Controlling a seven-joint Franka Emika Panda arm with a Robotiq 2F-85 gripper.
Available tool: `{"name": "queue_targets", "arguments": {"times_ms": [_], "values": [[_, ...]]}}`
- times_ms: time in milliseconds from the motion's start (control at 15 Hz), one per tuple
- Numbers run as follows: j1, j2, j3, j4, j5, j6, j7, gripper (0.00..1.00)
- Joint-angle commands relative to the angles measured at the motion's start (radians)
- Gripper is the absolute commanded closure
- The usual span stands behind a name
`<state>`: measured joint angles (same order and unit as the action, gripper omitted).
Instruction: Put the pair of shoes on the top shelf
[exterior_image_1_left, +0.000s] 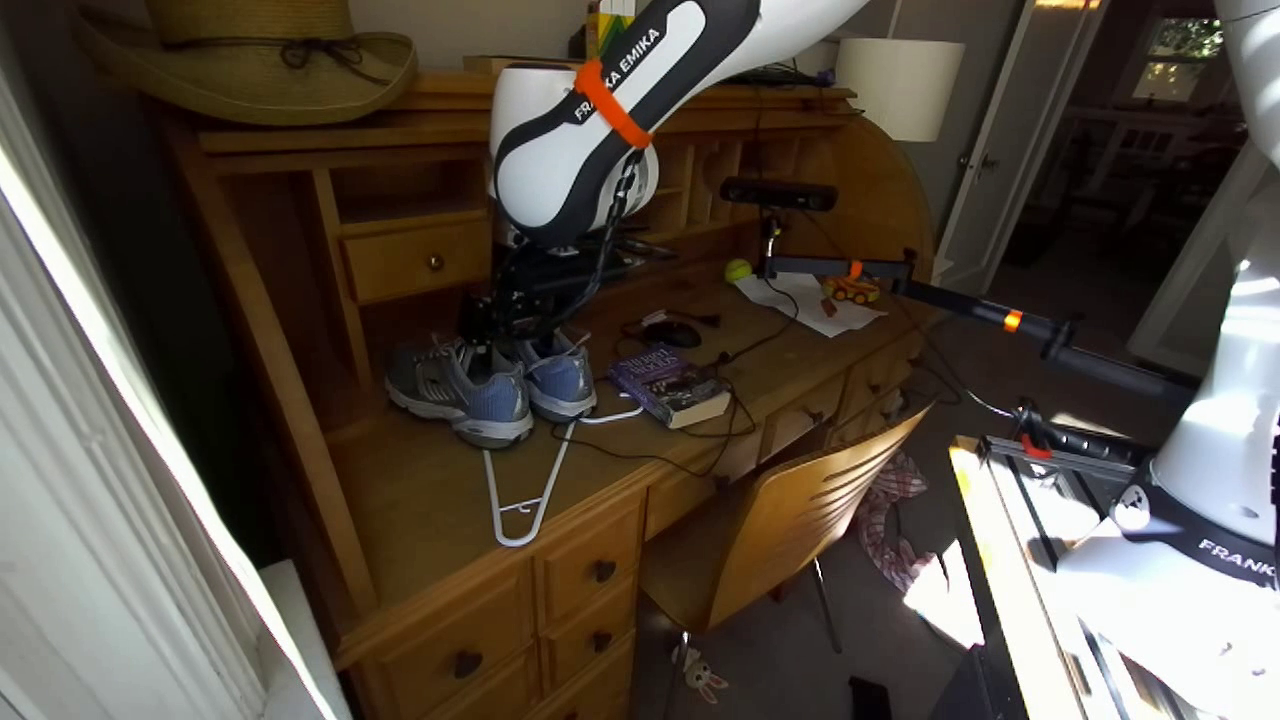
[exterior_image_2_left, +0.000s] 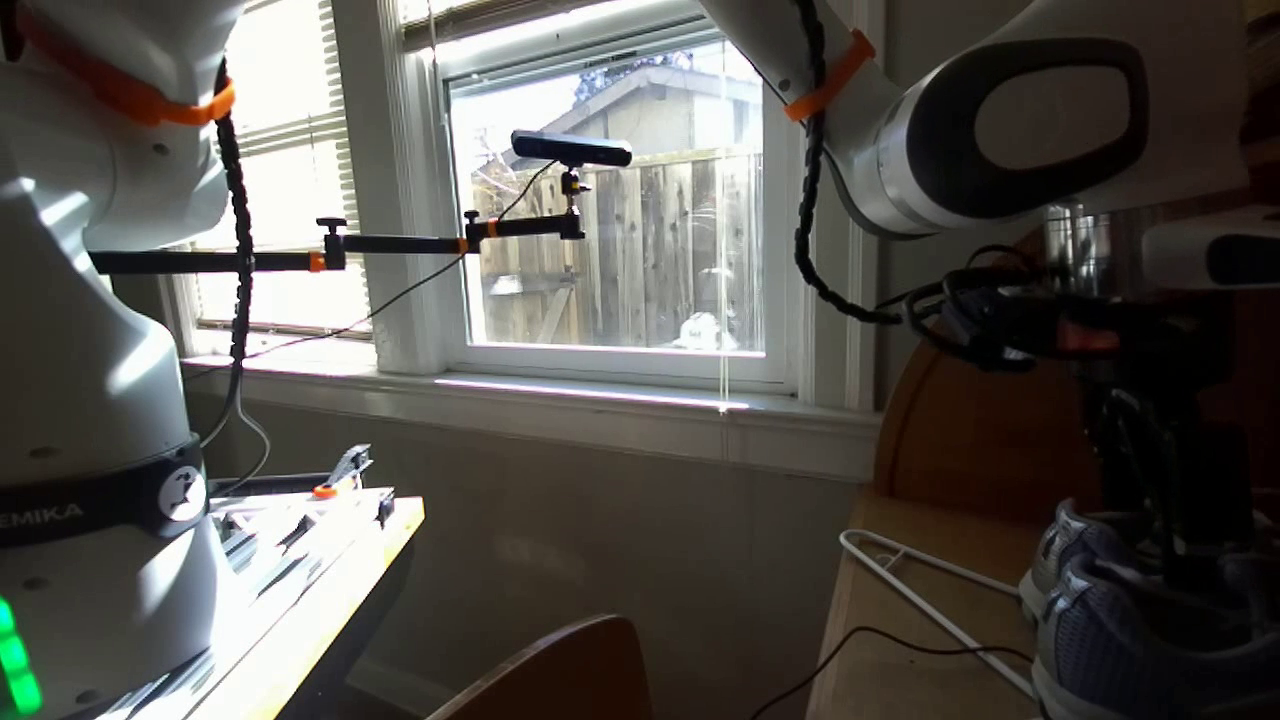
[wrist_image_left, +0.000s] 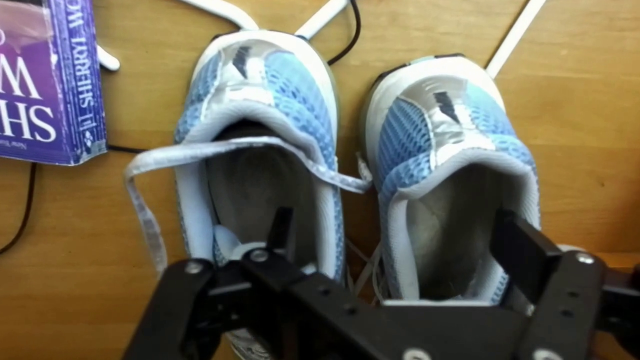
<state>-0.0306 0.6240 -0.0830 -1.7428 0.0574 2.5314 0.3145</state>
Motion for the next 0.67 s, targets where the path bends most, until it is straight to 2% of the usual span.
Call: {"name": "queue_targets", "arguments": {"times_ms": [0, 467, 533, 600], "values": [[-0.001, 0.066, -0.006, 0.051, 0.011, 0.028, -0.017, 0.0], [-0.002, 0.124, -0.017, 0.104, 0.02, 0.022, 0.003, 0.0], [-0.004, 0.129, -0.015, 0.108, 0.024, 0.024, 0.002, 0.08], [-0.005, 0.131, -0.013, 0.11, 0.029, 0.02, 0.002, 0.28]]}}
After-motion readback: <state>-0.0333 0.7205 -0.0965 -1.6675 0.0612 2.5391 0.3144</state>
